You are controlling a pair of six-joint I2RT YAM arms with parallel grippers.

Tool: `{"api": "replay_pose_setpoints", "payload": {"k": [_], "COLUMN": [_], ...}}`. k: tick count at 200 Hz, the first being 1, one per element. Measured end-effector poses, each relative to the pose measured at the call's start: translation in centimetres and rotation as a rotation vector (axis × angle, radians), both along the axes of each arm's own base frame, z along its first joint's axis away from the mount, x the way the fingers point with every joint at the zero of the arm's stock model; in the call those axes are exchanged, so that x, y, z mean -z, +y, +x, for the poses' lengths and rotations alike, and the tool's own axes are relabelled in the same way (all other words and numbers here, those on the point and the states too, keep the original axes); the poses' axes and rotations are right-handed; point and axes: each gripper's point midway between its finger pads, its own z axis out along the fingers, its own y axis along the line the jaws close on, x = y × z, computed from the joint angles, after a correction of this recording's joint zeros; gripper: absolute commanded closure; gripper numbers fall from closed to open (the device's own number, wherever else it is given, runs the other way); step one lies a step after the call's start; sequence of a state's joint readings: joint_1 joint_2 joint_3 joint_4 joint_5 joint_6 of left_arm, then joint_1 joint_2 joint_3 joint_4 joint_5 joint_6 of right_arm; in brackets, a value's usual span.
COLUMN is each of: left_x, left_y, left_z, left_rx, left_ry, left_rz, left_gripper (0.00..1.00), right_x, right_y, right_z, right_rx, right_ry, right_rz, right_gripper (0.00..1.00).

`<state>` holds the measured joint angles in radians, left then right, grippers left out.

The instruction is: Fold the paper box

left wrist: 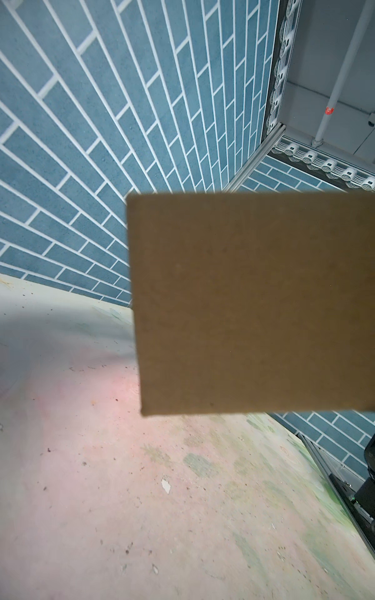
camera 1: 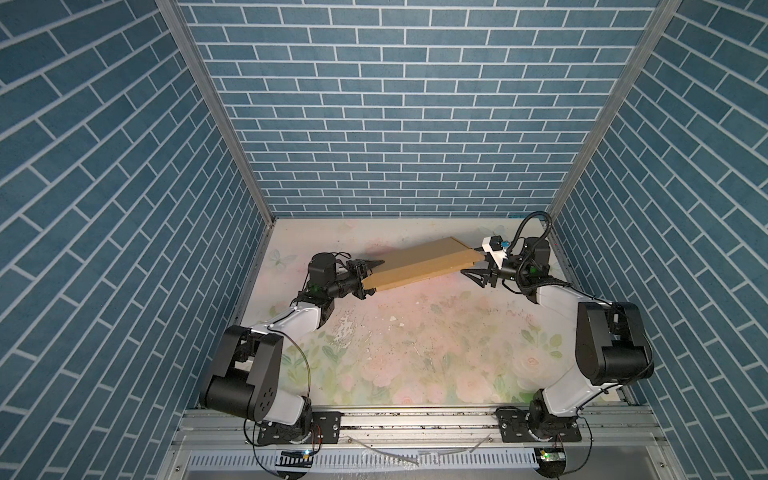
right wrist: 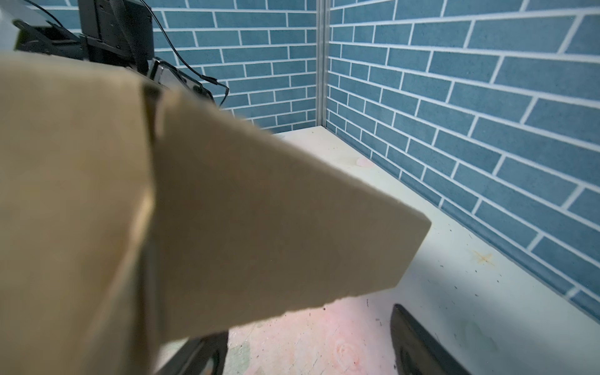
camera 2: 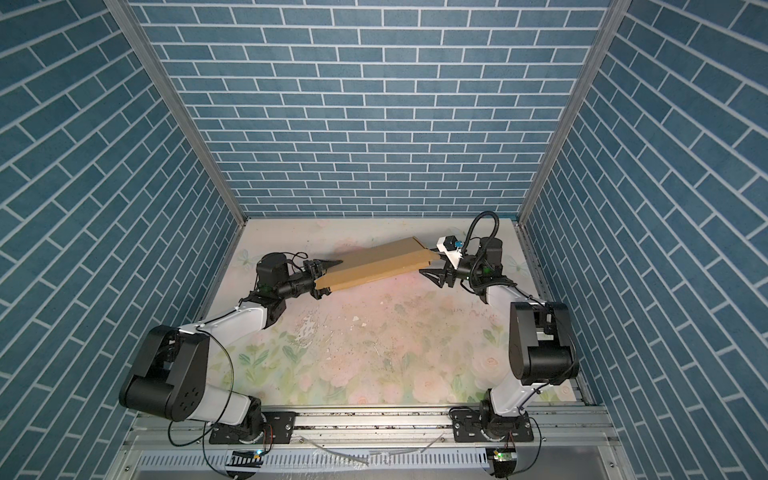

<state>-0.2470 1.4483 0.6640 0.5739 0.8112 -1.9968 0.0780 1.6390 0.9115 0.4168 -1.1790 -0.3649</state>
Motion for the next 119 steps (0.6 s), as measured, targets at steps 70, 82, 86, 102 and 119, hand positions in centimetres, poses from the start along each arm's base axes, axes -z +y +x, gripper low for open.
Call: {"api": "replay_pose_setpoints", "payload": {"k": [70, 82, 86, 102, 119], "left_x": [-0.3, -0.5, -0.6, -0.9, -1.1], "left_y": [-0.1, -0.3, -0.3, -0.5, -0.7], "left_z": [-2.2, -2.3, -2.3, -2.5, -2.8], "left_rx": [0.026, 0.031, 0.033, 0.043, 0.058], "left_ry": [0.036, 0.043, 0.045, 0.054, 0.064], "left_rz": [-0.018, -0.017, -0.017, -0.017, -0.018], "left_gripper": [0.61, 0.61, 0.61, 0.61, 0.62], "right_x": [-0.6, -0.9, -0.9, -1.2, -1.4], "right_y": [-1.0, -1.0, -1.0, -1.0, -0.9], "right_z": [-0.3, -0.4, -0.5, -0.7, -1.0], "right_rx": [-0.046, -0.059, -0.064, -0.083, -0.103], "right_ry": [-0.006, -0.01, -0.014, -0.019, -0.026], "right_rz": [-0.005, -0.009, -0.012, -0.023, -0.035], "right_gripper": [0.22, 0.22, 0.22, 0.22, 0.23]}}
